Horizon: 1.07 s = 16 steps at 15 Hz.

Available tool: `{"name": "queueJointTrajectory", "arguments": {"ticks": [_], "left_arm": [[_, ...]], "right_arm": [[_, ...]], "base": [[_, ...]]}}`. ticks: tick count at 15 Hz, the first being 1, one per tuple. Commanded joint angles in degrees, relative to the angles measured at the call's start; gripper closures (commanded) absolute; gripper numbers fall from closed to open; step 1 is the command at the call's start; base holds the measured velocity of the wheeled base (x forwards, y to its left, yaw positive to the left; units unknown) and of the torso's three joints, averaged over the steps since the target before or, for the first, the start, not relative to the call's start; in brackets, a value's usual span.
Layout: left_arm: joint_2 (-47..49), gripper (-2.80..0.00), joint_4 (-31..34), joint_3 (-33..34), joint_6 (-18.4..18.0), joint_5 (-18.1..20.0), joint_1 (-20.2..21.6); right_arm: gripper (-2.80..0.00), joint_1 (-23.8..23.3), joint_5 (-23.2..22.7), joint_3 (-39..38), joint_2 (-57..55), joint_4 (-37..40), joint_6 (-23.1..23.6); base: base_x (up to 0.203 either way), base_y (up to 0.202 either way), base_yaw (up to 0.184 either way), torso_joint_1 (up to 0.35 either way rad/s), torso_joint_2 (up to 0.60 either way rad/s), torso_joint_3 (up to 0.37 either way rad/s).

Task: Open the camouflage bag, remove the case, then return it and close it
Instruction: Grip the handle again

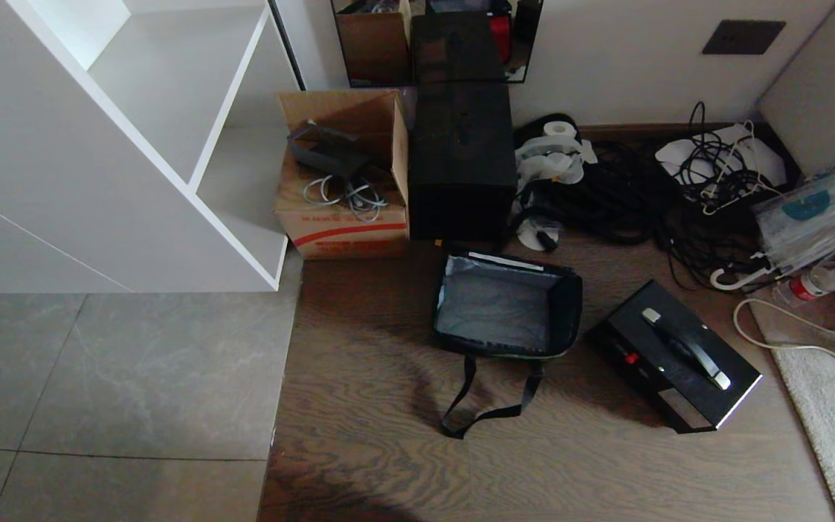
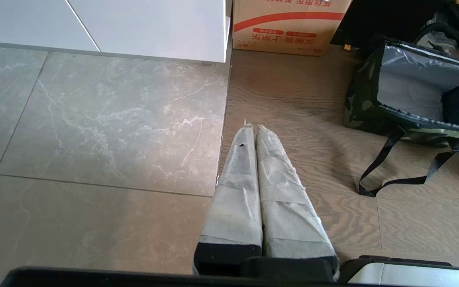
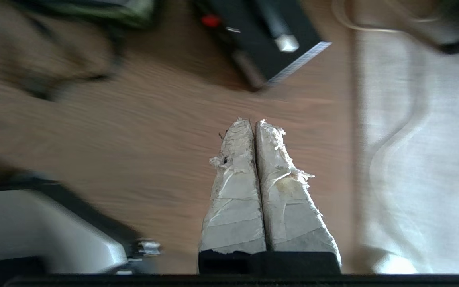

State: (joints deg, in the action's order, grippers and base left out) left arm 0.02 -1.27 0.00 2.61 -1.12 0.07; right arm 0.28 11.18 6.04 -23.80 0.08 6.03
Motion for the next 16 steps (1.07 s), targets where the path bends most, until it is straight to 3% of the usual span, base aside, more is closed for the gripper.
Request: {"name": "queueJointTrajectory", "arguments": {"ticks": [1,2,5,16], "left_arm": [[0.0,0.00,-0.1,0.6,0.0,0.0,0.0],[0.0,0.00,-0.1,0.6,0.0,0.0,0.0],[0.0,0.00,-0.1,0.6,0.0,0.0,0.0],[0.0,0.00,-0.1,0.6,0.0,0.0,0.0]], "right_arm": [[0.00,0.6,-7.3,-3.2,12.5,0.6,-2.3],[0.00,0.4,-10.0,-4.4,15.6,0.6,-2.8],[0.00,0.2,-11.8,-5.8,23.7,-0.2,-3.5],[0.00,0.2,-12.1,-6.1,23.8,-0.5,-5.2]], "base": [[0.000,0.000,0.000,0.000,0.00,0.000],[0.000,0.000,0.000,0.000,0.00,0.000],[0.000,0.000,0.000,0.000,0.00,0.000],[0.000,0.000,0.000,0.000,0.00,0.000]]}}
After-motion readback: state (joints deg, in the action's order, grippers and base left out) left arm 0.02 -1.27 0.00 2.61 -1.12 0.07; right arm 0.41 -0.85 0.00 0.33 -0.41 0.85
